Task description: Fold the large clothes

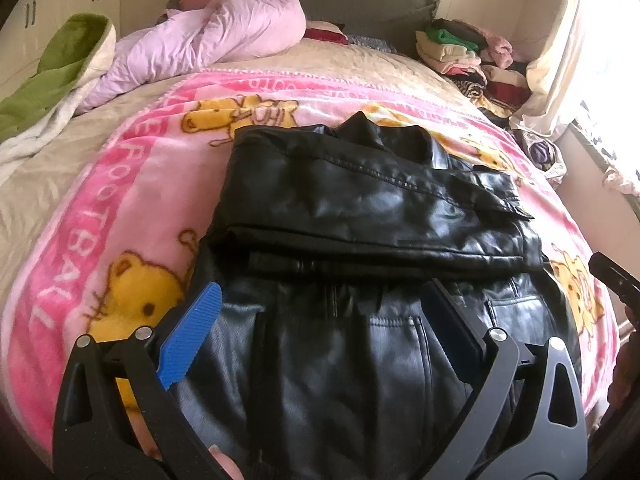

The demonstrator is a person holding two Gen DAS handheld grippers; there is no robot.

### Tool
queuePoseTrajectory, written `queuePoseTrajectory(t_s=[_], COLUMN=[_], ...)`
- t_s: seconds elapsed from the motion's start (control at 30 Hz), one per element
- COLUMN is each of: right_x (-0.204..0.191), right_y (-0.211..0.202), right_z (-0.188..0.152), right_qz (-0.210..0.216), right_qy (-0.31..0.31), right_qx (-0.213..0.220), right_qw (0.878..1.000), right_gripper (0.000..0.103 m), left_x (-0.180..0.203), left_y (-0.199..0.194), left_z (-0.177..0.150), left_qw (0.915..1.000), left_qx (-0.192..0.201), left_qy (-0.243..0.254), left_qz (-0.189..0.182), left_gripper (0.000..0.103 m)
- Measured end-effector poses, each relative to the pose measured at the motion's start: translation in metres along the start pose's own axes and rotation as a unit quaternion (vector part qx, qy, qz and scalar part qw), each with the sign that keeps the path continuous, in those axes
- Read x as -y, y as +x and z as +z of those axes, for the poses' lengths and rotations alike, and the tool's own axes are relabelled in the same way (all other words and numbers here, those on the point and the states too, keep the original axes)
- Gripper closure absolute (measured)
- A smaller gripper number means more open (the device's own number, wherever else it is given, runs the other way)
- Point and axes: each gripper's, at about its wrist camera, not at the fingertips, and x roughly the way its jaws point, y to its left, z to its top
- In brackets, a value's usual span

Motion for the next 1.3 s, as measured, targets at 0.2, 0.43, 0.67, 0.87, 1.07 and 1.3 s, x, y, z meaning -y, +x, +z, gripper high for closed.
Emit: queuePoseTrajectory(t_s=[0.2,0.43,0.67,0.87,1.07,1.3], right_x=[0.008,0.022,0.034,0.039,0.040,0.050], right_y=[-0.010,-0.018,-0.020,-0.025,-0.028,-0.030], right_z=[-0.013,-0.034,-0.057,-0.072,-0.085,-0.098], right_qz=[-0.006,-0.022,-0.032,-0.031,-0.028,-0.025], right_qy=[0.003,0.001,0.003,-0.004,-0.020,-0.013], right_qx=[-0.008,-0.028,-0.055,-0.063,-0.074,-0.087], right_qw=[1.000,0.999,0.998,0.998,0.997,0.996], right_gripper=[0.006,0.006,0.006,0.006,0.006,0.006], left_x=[-0.001,-0.007,-0.021,-0.039,-0.064,-0.090], left_y=[-0.009,-0.016,-0.023,-0.028,-0.036,-0.044], left_z=[-0.011,-0.028,-0.043,-0.054,-0.064,-0.083], left_qw=[1.0000,0.9999,0.9995,0.9989,0.9978,0.9960], left_qx=[-0.001,-0.010,-0.019,-0.027,-0.036,-0.057], left_qy=[0.008,0.006,0.002,-0.012,-0.036,-0.064], left_qz=[0.005,0.011,0.024,0.037,0.041,0.027], left_gripper=[0.010,0.010,0.010,0.010,0.010,0.010])
